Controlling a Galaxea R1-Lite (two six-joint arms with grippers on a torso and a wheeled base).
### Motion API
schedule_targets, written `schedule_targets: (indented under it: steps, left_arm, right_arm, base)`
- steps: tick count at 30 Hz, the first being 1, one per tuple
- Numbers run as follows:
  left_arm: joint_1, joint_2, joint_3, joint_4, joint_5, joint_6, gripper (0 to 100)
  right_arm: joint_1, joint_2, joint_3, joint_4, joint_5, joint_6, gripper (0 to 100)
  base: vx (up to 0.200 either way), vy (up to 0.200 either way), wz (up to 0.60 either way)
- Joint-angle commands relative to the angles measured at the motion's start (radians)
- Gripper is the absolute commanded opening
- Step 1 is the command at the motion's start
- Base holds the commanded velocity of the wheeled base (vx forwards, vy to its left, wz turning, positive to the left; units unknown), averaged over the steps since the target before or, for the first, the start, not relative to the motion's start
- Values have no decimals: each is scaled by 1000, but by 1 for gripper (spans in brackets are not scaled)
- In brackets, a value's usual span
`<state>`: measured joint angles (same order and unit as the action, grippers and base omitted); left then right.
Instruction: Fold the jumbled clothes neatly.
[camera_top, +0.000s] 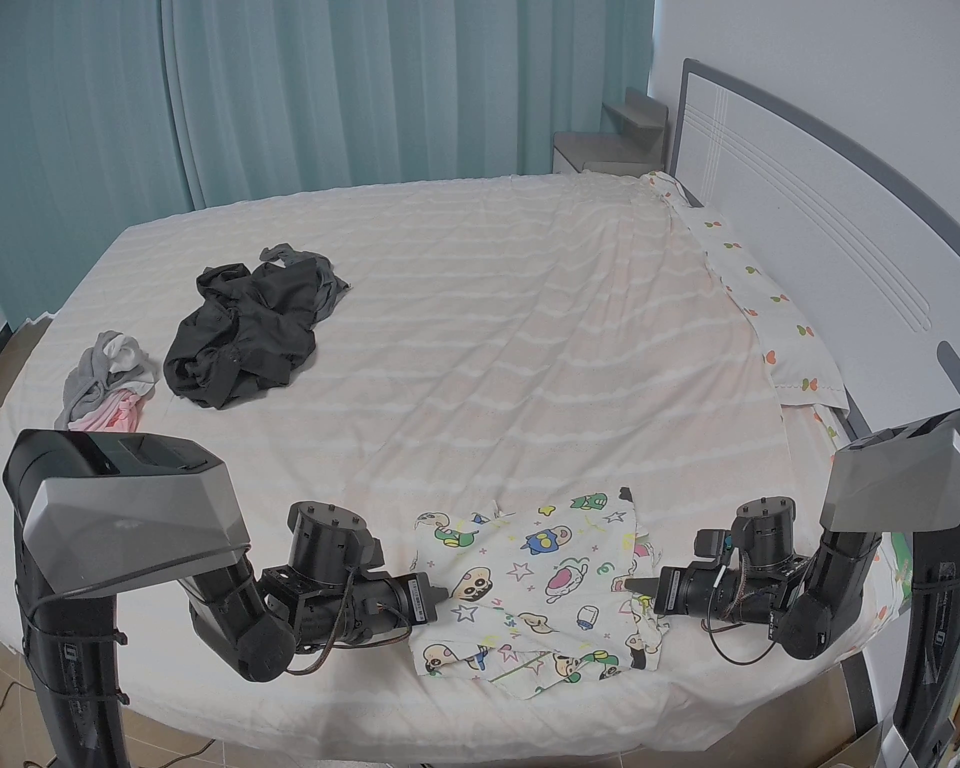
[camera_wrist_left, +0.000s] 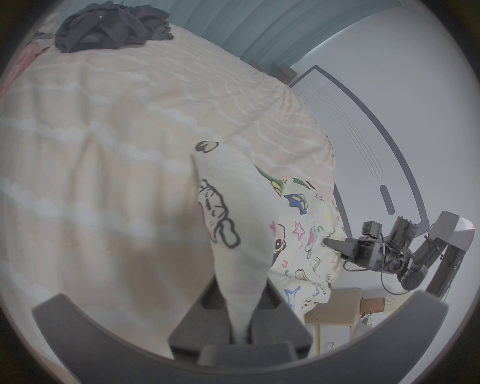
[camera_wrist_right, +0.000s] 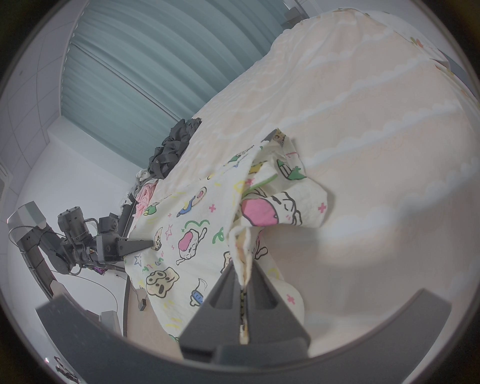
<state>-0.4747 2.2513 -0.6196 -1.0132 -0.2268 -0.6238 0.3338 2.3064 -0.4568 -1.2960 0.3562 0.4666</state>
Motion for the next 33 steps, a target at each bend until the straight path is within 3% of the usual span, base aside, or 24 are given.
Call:
schedule_targets:
  steps: [1, 5, 9, 28, 33]
  left_arm:
    - [37, 5, -34, -2, 3, 3, 0]
    - [79, 33, -74, -2, 17, 3, 0]
    - [102, 62, -97, -2, 38, 3, 0]
    - [111, 56, -91, 5, 41, 3, 0]
    - [114, 56, -91, 5, 41, 3, 0]
  right_arm:
    - [11, 24, -13, -59, -6, 12, 0]
    - [34, 70, -16, -174, -49, 76, 0]
    - [37, 105, -23, -226, -72, 86, 0]
    - [50, 93, -20, -227, -74, 87, 0]
    - [47, 70, -11, -226, -74, 89, 0]
  base:
    - [0, 200, 0]
    - [0, 0, 0]
    - [0, 0, 0]
    - [0, 0, 0]
    - [-200, 0, 0]
